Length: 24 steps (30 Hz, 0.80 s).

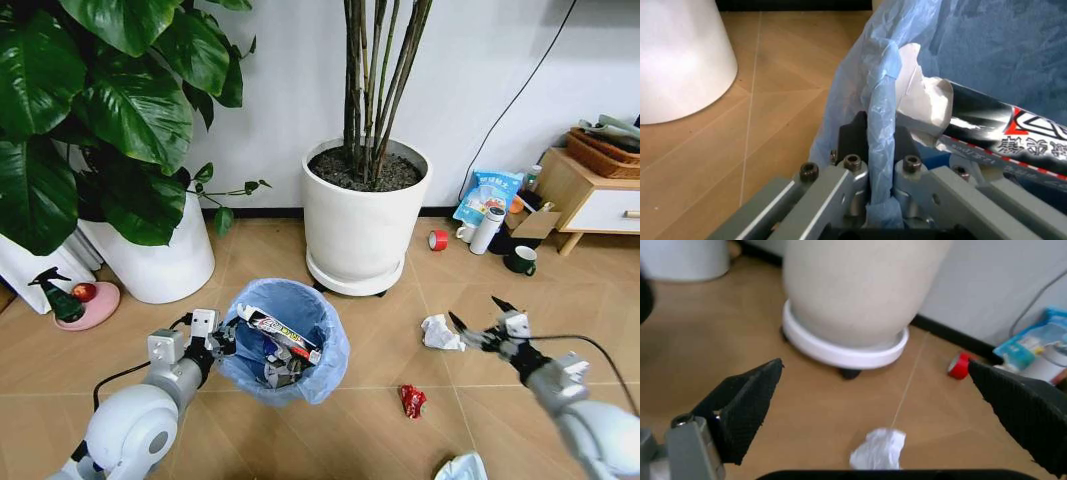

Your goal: Pick up the trash bin and place the garbage on the floor into it.

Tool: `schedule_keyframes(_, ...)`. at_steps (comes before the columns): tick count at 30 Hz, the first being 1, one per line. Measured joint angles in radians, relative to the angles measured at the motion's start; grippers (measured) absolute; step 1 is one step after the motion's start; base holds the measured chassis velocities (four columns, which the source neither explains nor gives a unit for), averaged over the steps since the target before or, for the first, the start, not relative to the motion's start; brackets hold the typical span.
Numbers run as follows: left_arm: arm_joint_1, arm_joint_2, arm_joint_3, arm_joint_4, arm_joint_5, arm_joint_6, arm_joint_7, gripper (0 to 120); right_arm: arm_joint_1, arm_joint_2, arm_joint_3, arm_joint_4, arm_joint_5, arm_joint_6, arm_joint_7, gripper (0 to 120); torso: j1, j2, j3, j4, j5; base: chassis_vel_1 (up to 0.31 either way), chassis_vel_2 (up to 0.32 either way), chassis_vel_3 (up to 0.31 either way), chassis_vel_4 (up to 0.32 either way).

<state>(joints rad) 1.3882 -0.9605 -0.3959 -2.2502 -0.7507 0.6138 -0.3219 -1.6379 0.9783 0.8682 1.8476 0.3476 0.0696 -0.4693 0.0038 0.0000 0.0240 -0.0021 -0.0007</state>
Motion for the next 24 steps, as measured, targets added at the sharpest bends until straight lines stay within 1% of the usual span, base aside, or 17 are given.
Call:
schedule_keyframes(1,-0.001,-0.002,0.001,0.000,0.000,0.000,0.001,0,-0.014,-0.008,0.009,-0.016,-0.001,0.023,-0.023,100,0.000,0.000,0.000,0.0000,0.0004,0.000,0.000,0.000,0.000)
schedule_keyframes(2,-0.001,-0.002,0.001,0.000,0.000,0.000,0.001,0,-0.014,-0.008,0.009,-0.016,-0.001,0.023,-0.023,100,0.000,0.000,0.000,0.0000,0.0004,0.000,0.000,0.000,0.000)
schedule_keyframes(4,-0.002,-0.008,0.006,0.002,0.004,0.000,0.008,0,-0.062,-0.027,0.032,-0.050,-0.010,0.074,-0.078,100,0.000,0.000,0.000,0.0000,0.0001,0.000,0.000,0.000,0.000)
schedule_keyframes(5,-0.002,-0.008,0.006,0.002,0.004,0.000,0.008,0,-0.062,-0.027,0.032,-0.050,-0.010,0.074,-0.078,100,0.000,0.000,0.000,0.0000,0.0001,0.000,0.000,0.000,0.000)
schedule_keyframes(7,-0.004,-0.019,0.013,0.010,0.018,-0.002,0.020,0,-0.142,-0.048,0.050,-0.103,-0.035,0.135,-0.125,100,0.000,0.000,0.000,-0.0002,0.0002,0.000,0.000,0.000,0.000)
schedule_keyframes(8,-0.004,-0.026,0.017,0.015,0.026,-0.003,0.027,0,-0.172,-0.049,0.054,-0.139,-0.065,0.161,-0.145,100,0.000,0.000,0.000,-0.0002,0.0002,0.000,0.000,0.000,0.000)
schedule_keyframes(9,-0.004,-0.026,0.017,0.015,0.026,-0.003,0.027,0,-0.172,-0.049,0.054,-0.139,-0.065,0.161,-0.145,100,0.000,0.000,0.000,-0.0002,0.0002,0.000,0.000,0.000,0.000)
schedule_keyframes(11,-0.003,-0.037,0.022,0.026,0.042,-0.007,0.043,0,-0.219,-0.031,0.046,-0.215,-0.126,0.198,-0.171,100,0.000,0.000,0.000,-0.0004,-0.0001,0.000,0.000,0.000,0.000)
schedule_keyframes(14,-0.004,-0.044,0.024,0.034,0.048,-0.008,0.049,0,-0.224,-0.013,0.026,-0.247,-0.145,0.210,-0.172,100,0.000,0.000,0.000,-0.0003,0.0000,0.000,0.000,0.000,0.000)
schedule_keyframes(18,-0.006,-0.045,0.033,0.039,0.052,-0.012,0.051,0,-0.198,0.019,-0.013,-0.317,-0.196,0.228,-0.176,100,0.000,0.000,0.000,0.0000,-0.0001,0.000,0.000,0.000,0.000)
schedule_keyframes(20,-0.005,-0.041,0.034,0.039,0.052,-0.012,0.052,0,-0.185,0.029,-0.032,-0.348,-0.214,0.230,-0.180,100,0.000,0.000,0.000,-0.0001,0.0005,0.000,0.000,0.000,0.000)
schedule_keyframes(23,-0.004,-0.039,0.034,0.039,0.052,-0.012,0.054,0,-0.168,0.046,-0.051,-0.377,-0.226,0.237,-0.181,100,0.000,0.000,0.000,-0.0001,-0.0005,0.000,0.000,0.000,0.000)
schedule_keyframes(24,-0.003,-0.039,0.034,0.039,0.052,-0.012,0.054,0,-0.159,0.056,-0.059,-0.388,-0.232,0.242,-0.181,100,0.000,0.000,0.000,0.0000,-0.0002,0.000,0.000,0.000,0.000)
